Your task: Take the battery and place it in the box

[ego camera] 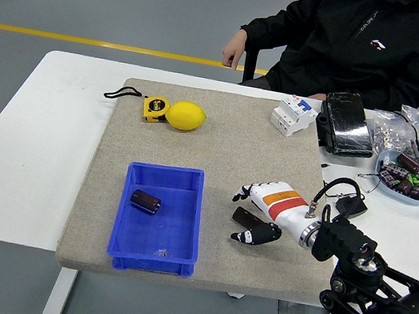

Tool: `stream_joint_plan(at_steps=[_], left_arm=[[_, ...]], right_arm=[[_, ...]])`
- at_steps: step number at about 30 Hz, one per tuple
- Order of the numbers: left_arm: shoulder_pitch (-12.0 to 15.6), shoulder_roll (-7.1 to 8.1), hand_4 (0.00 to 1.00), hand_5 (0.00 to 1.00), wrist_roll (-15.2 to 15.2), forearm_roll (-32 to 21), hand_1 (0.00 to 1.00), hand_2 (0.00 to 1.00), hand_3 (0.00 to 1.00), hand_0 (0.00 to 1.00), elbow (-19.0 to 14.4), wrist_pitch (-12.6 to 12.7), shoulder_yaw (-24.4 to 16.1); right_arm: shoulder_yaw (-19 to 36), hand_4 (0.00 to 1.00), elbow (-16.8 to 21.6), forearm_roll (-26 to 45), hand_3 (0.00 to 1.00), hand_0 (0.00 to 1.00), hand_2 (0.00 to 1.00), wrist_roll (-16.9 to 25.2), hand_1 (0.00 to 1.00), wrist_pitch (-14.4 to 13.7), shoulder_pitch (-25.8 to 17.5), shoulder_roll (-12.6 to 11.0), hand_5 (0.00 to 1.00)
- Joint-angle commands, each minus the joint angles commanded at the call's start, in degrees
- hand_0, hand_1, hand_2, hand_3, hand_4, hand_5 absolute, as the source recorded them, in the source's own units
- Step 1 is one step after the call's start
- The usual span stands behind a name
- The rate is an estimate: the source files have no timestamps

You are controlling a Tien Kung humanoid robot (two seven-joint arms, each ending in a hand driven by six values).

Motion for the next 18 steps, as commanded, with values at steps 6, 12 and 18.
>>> stream_joint_plan(at_steps=[6, 12, 18], left_arm=[[0.0, -0.03, 0.633, 0.540, 0.1, 0.0, 0.699, 0.665, 0.585, 0.722, 0.0, 0.0, 0.0], [0.0, -0.05, 0.632, 0.540, 0.1, -0.1, 0.698, 0.665, 0.585, 0.722, -0.1, 0.0, 0.1], [0.0, -0.08, 0.632, 0.541, 0.1, 0.0, 0.697, 0.665, 0.584, 0.722, -0.1, -0.1, 0.2]], right_arm=[[-0.5, 0.927, -2.9, 1.0, 0.578, 0.409, 0.617, -0.2, 0.536, -3.0, -0.3, 0.8, 0.392], [-0.9, 0.894, -4.3, 1.2, 0.519, 0.341, 0.541, 0.1, 0.464, -3.9, -0.6, 1.1, 0.371], [-1.7, 0.866, -4.4, 1.4, 0.472, 0.269, 0.471, 0.6, 0.398, -5.1, -0.7, 1.3, 0.352]])
